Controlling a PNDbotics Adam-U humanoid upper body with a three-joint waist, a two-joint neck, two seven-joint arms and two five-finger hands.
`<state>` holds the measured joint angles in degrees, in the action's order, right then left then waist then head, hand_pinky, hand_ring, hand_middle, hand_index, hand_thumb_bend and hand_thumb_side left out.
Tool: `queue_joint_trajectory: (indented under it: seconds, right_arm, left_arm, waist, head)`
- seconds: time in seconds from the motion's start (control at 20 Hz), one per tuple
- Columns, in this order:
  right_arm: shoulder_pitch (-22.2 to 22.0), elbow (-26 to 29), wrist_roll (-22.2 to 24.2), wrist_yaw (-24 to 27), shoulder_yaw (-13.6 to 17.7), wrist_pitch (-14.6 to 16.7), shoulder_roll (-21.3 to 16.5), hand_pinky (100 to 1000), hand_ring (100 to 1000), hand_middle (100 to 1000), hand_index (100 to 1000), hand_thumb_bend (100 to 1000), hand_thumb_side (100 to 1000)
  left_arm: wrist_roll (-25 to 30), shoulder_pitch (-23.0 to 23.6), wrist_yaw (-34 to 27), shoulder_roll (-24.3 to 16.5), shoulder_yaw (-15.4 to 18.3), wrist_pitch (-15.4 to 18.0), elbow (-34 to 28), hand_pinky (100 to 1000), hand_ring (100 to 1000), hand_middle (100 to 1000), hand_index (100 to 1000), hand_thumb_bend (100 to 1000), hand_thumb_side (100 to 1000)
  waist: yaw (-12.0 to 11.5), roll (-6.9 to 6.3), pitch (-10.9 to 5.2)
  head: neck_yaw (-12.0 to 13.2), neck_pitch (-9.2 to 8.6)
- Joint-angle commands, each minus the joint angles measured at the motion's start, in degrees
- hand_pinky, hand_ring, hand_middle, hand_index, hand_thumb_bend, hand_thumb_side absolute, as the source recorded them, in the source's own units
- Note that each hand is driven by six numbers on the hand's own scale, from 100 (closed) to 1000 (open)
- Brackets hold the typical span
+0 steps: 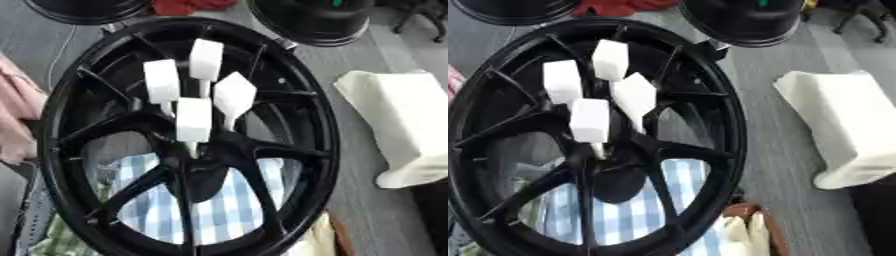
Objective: Pull the pin out of the wheel hub.
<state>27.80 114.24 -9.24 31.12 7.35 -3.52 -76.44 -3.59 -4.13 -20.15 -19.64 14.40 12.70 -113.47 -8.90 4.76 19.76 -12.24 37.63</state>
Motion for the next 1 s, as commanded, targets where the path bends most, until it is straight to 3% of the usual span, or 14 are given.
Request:
queue_joint_trajectory:
  seconds: [0.05, 0.5, 1.0]
  right_arm:
    - [1.5, 0.3, 3.3, -3.1, -1.5, -0.4, -2.3, 816, 801, 741, 742, 100, 303]
    - [4.3, 0.3, 12.4, -11.8, -7.0, 0.1, -1.0, 818, 816, 755, 759, 100, 326]
    - [10.2, 0.3, 18.8, -16.4, -14.2, -1.5, 3.5, 820, 822, 764, 766, 100, 360]
  left_arm:
    - [0.2, -0.4, -0.2, -1.1, 0.3, 0.3, -1.1, 878, 644, 673, 767, 100, 718]
    - [0.5, -0.7, -0.5, -1.4, 0.1, 0.2, -1.1, 877, 645, 672, 767, 100, 717]
    - [0.8, -1.2, -1.1, -1.6, -0.2, 0.2, -1.1, 876, 645, 672, 767, 100, 713]
  waist:
    - [-0.3, -0.11, -1.40]
    - [-1.3, 0.24, -1.71]
    - [-2.5, 0.12, -2.10]
  head:
    - [-0.8, -0.79]
    - [-1.8, -1.61]
    - [-3.7, -1.50]
